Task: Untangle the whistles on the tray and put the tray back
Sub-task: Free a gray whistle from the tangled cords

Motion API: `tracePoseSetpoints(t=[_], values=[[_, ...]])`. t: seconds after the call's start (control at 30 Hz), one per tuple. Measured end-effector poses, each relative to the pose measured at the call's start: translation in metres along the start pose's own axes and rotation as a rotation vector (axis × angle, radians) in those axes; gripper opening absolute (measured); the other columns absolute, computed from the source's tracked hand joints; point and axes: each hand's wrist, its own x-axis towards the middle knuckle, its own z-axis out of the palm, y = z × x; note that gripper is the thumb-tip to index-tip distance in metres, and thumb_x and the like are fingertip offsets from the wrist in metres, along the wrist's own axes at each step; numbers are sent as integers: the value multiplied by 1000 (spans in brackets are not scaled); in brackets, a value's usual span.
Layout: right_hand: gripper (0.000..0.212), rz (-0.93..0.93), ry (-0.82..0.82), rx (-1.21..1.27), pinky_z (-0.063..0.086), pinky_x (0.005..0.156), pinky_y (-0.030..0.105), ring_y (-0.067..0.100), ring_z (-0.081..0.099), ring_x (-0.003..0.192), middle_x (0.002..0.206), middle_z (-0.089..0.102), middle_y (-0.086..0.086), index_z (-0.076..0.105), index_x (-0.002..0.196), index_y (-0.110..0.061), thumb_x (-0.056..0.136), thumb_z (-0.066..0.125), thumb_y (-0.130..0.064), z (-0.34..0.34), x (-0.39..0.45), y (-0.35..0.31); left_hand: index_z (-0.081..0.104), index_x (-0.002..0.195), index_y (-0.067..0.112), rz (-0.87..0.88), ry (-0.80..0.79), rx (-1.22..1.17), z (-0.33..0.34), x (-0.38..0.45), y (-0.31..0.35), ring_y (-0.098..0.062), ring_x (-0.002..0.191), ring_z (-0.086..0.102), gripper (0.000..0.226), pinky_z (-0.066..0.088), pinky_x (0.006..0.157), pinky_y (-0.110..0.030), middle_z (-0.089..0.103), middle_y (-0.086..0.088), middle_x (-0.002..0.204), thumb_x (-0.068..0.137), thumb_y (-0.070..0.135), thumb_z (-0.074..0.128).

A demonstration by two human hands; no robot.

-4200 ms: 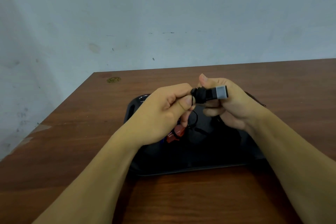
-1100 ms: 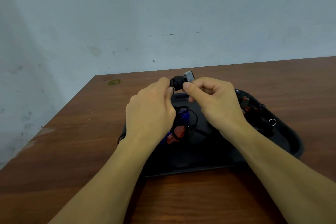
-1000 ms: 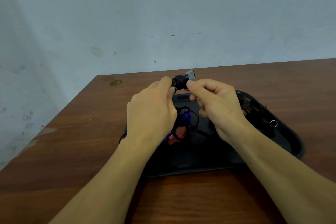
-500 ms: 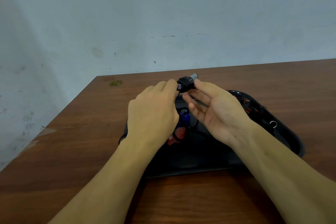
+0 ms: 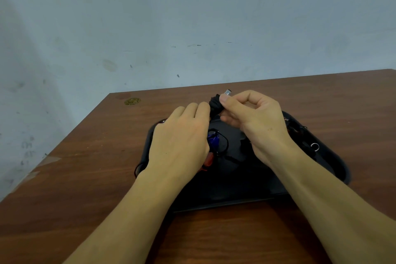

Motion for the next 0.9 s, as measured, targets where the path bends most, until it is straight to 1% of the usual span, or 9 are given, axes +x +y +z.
tracePoseSetpoints(t=[0.07,0.13,0.23,0.33,0.43,0.53,0.67,0.8,0.9], values=[[16,-24,-7,-57,59,71,25,14,72,69,78,76,8,67,81,-2,87,77,-13,-4,2,1,55,97,14,-17,-99,-172,2,-1,-4,-23,75,54,6,36,49,-34,57,2,88,92,13,57],[16,-49,-42,-120,58,70,24,13,71,67,77,76,6,67,82,-1,87,76,-13,-8,3,2,60,105,17,-99,-185,-378,0,1,-8,-20,86,58,22,49,69,-40,61,4,97,94,22,42],[16,-106,-83,-188,59,70,26,14,71,67,77,76,6,67,84,-1,88,76,-14,-11,4,2,65,123,26,-293,-121,-633,-7,4,-10,-8,102,64,43,54,91,-38,69,12,113,91,29,37],[13,-182,-159,-262,62,75,32,19,72,72,79,76,9,69,85,-4,88,76,-14,-10,2,2,64,127,26,-377,-105,-908,-7,6,-11,-1,89,64,30,61,73,-36,69,14,100,102,31,48],[12,-253,-250,-307,61,72,32,26,71,73,82,74,16,68,86,-4,88,74,-14,-8,-3,3,66,125,21,-345,-139,-1077,-5,5,-9,-5,90,67,27,61,60,-33,71,9,104,103,26,52],[11,-268,-266,-304,61,67,30,33,72,81,84,74,17,68,86,-5,88,74,-14,-8,-4,3,68,117,22,-357,-143,-1192,-5,5,-10,-7,77,66,21,60,58,-34,72,6,98,102,21,53],[3,-267,-323,-332,60,67,29,16,69,81,87,74,6,70,88,-12,91,71,-12,-13,-2,2,69,116,14,-380,-133,-1280,-3,5,-13,-15,71,65,20,60,60,-36,71,-1,93,102,16,54],[15,-192,-322,-271,57,66,27,6,64,79,82,71,-9,73,85,-20,94,67,-10,-14,0,1,69,116,13,-375,-125,-1346,-1,4,-14,-19,71,67,21,62,66,-40,71,4,86,101,9,55],[24,-114,-300,-207,54,63,26,6,62,74,79,69,-7,73,78,-24,95,65,-10,-13,0,1,69,114,20,-343,-123,-1311,-2,3,-12,-15,73,70,22,61,67,-33,74,7,85,98,8,58]])
